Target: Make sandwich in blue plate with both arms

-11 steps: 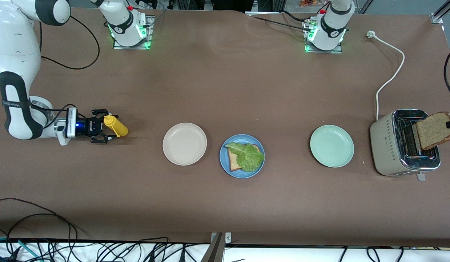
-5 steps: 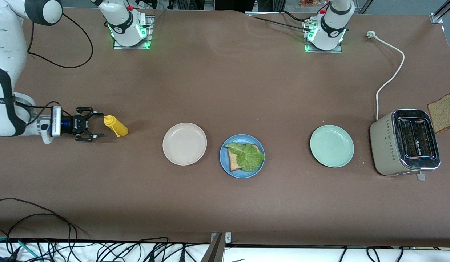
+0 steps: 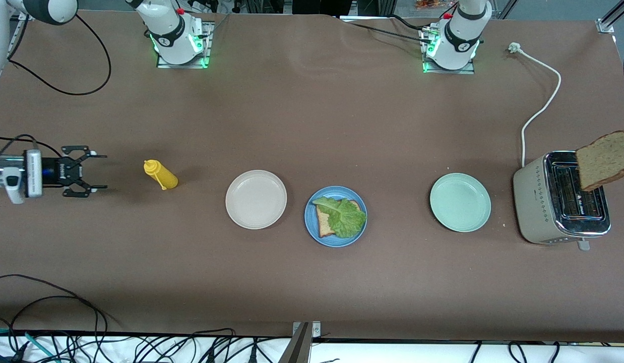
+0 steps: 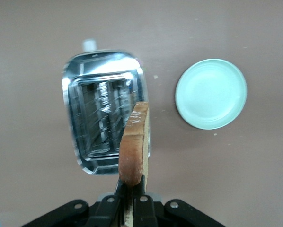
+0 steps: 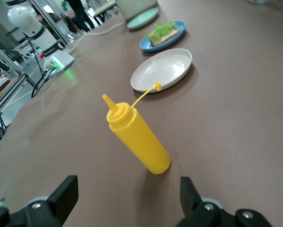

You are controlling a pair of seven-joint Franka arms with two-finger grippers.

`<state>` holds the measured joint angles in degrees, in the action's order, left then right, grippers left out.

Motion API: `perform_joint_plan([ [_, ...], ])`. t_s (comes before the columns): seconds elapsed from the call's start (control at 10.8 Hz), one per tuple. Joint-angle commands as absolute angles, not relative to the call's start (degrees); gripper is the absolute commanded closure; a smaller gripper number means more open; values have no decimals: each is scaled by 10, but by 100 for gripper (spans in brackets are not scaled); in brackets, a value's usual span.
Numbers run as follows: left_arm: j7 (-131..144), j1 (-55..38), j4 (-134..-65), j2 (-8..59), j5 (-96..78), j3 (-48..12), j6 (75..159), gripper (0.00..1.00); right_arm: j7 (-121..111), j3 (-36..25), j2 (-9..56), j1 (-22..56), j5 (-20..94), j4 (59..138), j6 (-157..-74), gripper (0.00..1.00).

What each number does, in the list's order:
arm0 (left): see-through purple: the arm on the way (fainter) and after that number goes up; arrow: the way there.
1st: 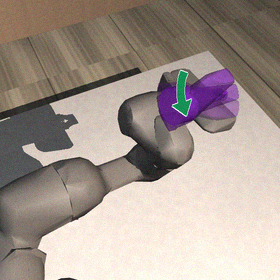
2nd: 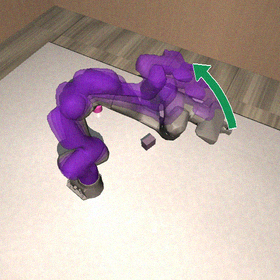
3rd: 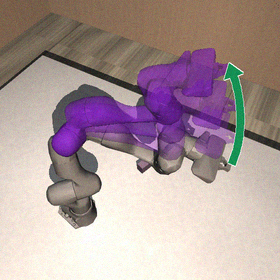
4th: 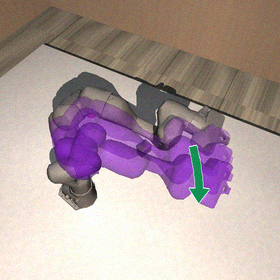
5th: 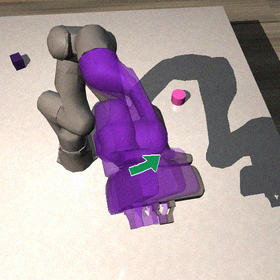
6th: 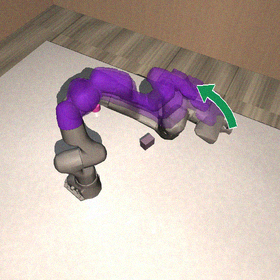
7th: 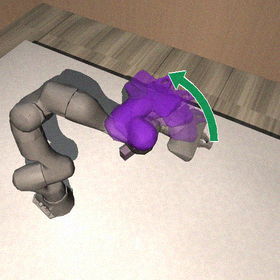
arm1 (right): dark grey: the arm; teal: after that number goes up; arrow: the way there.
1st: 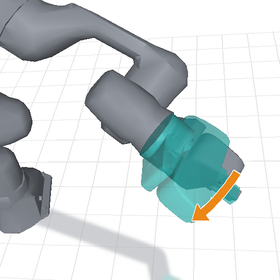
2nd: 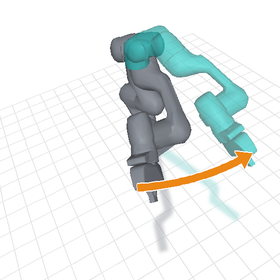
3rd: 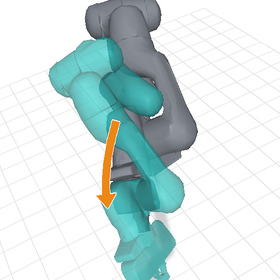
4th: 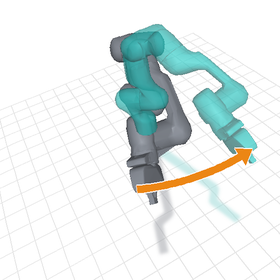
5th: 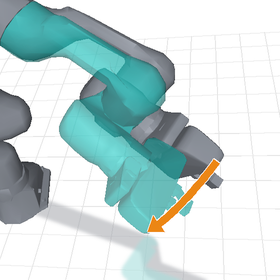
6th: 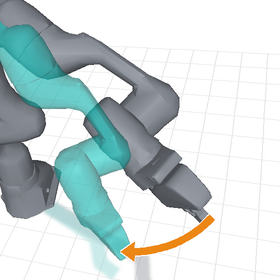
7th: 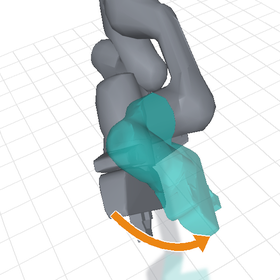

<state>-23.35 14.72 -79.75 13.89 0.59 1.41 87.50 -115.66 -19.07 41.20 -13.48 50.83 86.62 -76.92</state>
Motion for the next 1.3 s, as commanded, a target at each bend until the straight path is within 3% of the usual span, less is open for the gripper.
perform_joint_plan([
  [0.0, -191, 95, -805, 146, -36, 25, 871, 100, -947, -185, 338, -119, 429, 825, -752, 4],
  [0.46, -121, 32, -869, 182, -228, 25, 879, 100, -573, -185, 191, 1, 223, 823, -787, 4],
  [0.84, -55, -26, -870, 218, -340, 25, 907, 100, -340, -184, 149, 112, 42, 830, -823, 2],
  [1.02, -53, -49, -871, 251, -431, 25, 931, 100, -274, -184, 127, 141, -2, 865, -867, 0],
  [1.21, -52, -83, -871, 280, -505, 25, 989, 100, -226, -183, 84, 157, -23, 946, -964, 0],
])
